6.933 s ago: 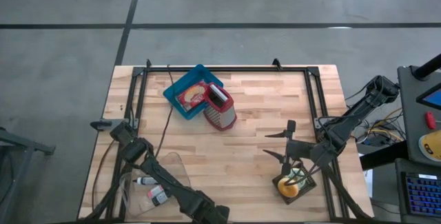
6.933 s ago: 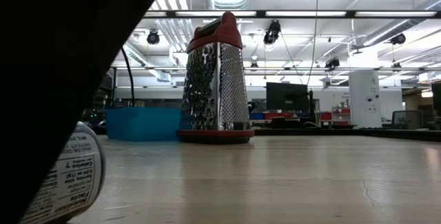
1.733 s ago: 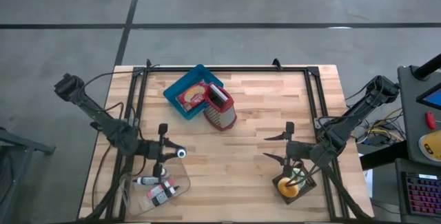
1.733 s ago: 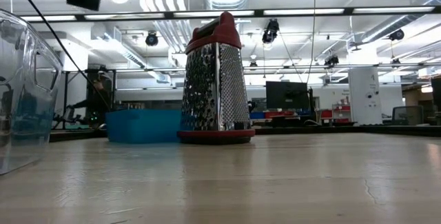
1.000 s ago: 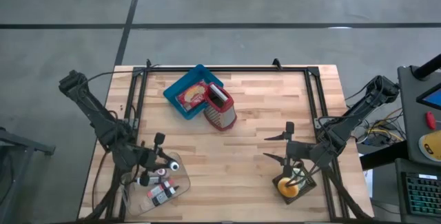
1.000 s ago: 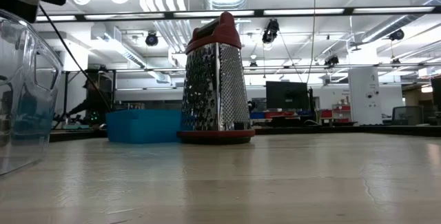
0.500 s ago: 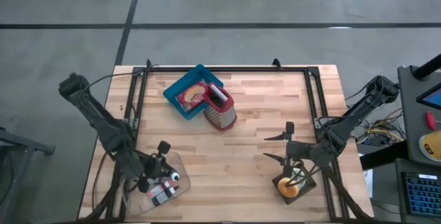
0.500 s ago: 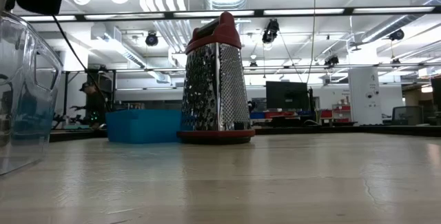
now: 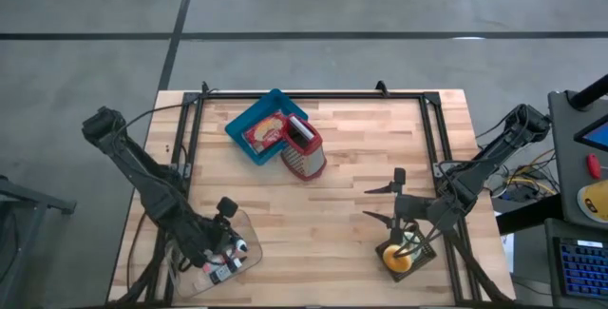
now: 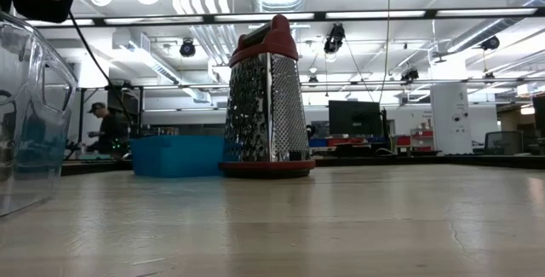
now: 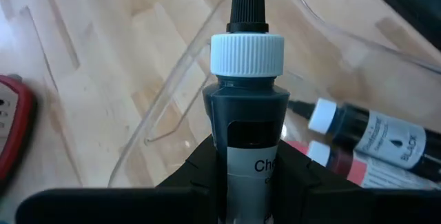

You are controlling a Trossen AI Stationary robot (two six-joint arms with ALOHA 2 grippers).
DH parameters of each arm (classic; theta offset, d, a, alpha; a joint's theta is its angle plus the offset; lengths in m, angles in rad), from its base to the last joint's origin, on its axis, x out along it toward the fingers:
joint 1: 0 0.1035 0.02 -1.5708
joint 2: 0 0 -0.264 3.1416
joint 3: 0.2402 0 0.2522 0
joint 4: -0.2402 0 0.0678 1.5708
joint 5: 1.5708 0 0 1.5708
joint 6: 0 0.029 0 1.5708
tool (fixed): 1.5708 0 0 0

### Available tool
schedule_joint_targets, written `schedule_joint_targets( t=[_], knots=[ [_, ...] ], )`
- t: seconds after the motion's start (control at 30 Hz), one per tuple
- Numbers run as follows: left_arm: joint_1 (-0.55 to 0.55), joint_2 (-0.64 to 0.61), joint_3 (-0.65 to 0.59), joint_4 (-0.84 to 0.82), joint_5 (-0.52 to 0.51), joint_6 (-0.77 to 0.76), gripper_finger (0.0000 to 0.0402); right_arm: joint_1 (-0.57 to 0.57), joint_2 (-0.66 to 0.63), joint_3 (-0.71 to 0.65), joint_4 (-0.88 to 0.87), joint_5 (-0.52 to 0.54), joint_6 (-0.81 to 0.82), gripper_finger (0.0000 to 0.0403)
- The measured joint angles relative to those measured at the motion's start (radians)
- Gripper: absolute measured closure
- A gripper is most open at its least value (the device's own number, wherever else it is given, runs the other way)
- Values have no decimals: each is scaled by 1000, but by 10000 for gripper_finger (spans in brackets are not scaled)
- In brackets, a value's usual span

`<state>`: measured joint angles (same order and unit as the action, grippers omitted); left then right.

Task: Pick & Place Food Item
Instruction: Put the black food coloring into the transparent bin

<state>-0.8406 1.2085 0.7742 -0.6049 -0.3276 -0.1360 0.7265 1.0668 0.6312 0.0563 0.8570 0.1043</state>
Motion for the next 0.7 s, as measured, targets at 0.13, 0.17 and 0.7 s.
schedule_joint_targets(
  t=[0.13, 0.17, 0.7],
  knots=[
    [0, 66, 59, -63, 31, 2, 323, 0, 0, 0, 0, 0, 0, 170],
    [0, 83, 71, -74, 39, 1, 323, 0, 0, 0, 0, 0, 0, 170],
    [1, 274, 168, -202, 79, 5, 323, 0, 0, 0, 0, 0, -3, 170]
  ],
)
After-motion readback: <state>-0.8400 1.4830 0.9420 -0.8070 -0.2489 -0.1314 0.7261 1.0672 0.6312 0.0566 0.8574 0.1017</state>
